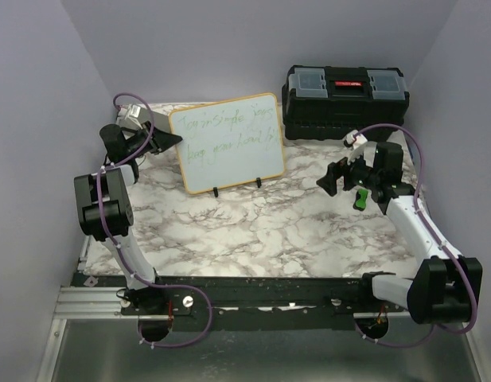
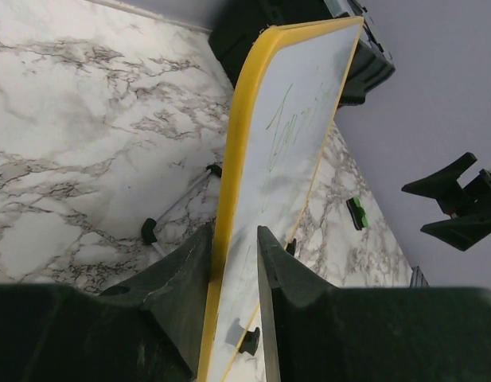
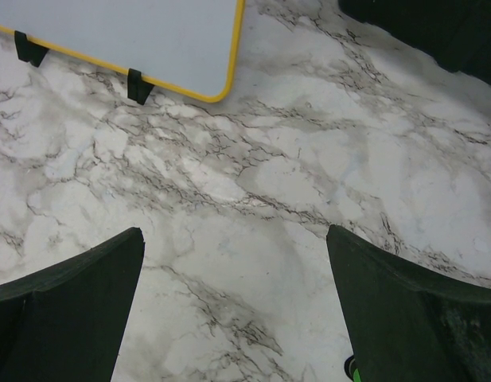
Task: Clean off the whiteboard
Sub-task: Adjust the whiteboard at the center of the board.
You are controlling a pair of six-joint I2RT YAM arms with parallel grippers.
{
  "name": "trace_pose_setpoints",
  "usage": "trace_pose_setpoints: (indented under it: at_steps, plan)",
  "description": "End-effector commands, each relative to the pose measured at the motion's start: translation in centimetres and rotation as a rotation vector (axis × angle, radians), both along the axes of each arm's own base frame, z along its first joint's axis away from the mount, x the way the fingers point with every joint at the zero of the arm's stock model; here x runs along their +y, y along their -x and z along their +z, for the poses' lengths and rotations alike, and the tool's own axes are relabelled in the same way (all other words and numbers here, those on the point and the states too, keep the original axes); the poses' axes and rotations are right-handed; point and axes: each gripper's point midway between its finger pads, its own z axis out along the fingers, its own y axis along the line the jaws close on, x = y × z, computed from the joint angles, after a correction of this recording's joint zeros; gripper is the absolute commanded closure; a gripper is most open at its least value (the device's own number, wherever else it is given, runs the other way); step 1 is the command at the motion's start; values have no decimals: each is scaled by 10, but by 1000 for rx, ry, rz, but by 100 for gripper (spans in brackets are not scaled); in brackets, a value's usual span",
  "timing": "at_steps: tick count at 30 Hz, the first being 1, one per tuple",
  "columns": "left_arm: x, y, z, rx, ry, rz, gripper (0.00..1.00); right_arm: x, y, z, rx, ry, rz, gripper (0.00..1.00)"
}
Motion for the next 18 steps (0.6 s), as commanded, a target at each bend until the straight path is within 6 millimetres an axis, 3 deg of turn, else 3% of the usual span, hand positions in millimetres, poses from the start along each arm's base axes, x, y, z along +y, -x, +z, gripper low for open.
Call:
trace_pose_setpoints:
  at_steps: [1, 10, 18]
  plan:
    - [-5, 3, 13, -58, 17, -56, 73, -4, -1, 7, -22, 20, -18, 0]
    - [-11, 16, 12, -71, 19, -79, 100, -5, -1, 7, -23, 21, -22, 0]
    - [-21, 47, 17, -132, 36, -112, 100, -4, -1, 9, -26, 18, -20, 0]
